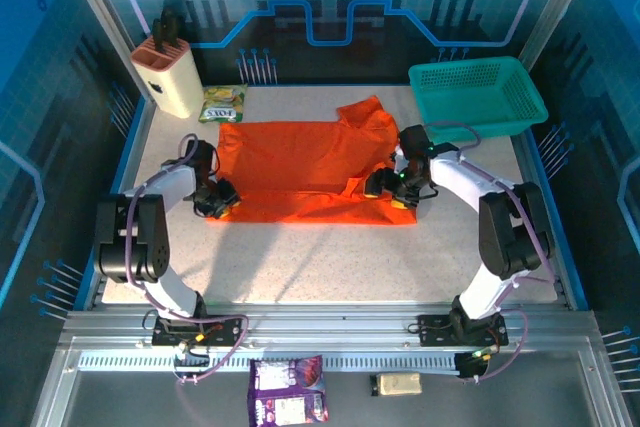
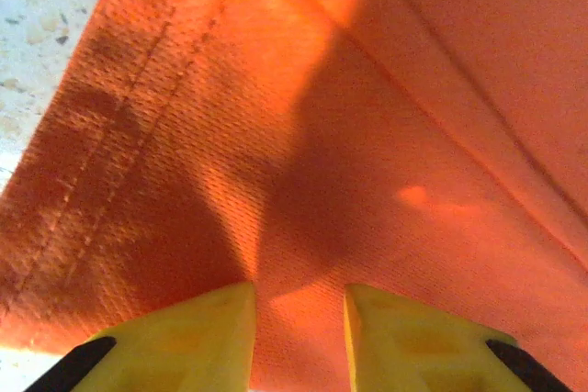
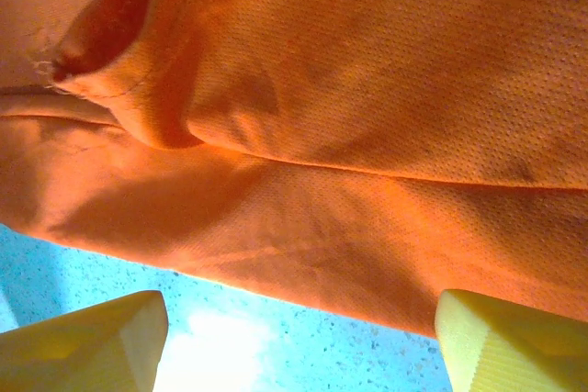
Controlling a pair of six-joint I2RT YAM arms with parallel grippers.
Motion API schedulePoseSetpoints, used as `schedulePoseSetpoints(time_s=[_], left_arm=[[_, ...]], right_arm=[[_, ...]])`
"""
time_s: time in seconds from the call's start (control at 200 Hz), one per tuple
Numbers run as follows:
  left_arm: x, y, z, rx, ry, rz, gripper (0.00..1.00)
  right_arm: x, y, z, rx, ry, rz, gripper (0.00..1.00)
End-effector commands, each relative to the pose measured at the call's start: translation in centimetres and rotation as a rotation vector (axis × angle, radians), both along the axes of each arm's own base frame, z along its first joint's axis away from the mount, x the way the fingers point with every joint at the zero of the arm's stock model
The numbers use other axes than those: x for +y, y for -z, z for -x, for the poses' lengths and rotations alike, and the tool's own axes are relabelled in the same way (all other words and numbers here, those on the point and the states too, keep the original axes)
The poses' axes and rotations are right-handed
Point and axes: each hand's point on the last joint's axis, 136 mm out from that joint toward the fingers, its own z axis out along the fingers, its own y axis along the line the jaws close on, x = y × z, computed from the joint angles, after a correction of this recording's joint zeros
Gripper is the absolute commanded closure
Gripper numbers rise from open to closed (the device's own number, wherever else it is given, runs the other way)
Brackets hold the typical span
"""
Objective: Fold the inside-out t-shirt
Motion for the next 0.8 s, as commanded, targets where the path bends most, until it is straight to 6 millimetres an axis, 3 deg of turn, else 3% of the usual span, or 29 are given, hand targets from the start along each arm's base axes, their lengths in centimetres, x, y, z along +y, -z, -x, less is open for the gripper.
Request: schedulePoseSetpoints(time_s=[0.0,0.235,0.36,0.51,0.63,0.795], left_arm=[[0.9,1.5,1.2,0.059,0.001,-0.042,0.68],[2.3,3.0,4.0,0.101,-0.079,-0.047,0.68],[1.9,3.3,4.9,0.105,-0.094,-0.024,0.68],[0.6,1.5,4.0,0.037,-0.093,0.051,0.68],[-0.1,-1.3,2.3,-0.046,-0.065,0.078,0.67],[-0.4,-2.7,-0.1,-0.085,-0.025,0.090,0.67]], right_arm=[[-1.0,2.1,0.4,0.033,0.016,0.008,0.22],[-6.5,5.3,3.2,0.131,0.150,0.157,0.23],[-7.1,5.3,4.0,0.129,0.165,0.156,0.23],[-5.9,2.9,3.5,0.081,0.142,0.113,0.25],[-3.0,0.2,1.6,0.007,0.084,0.016,0.25],[0.6,-0.3,-1.1,-0.005,0.021,-0.100,0.26]])
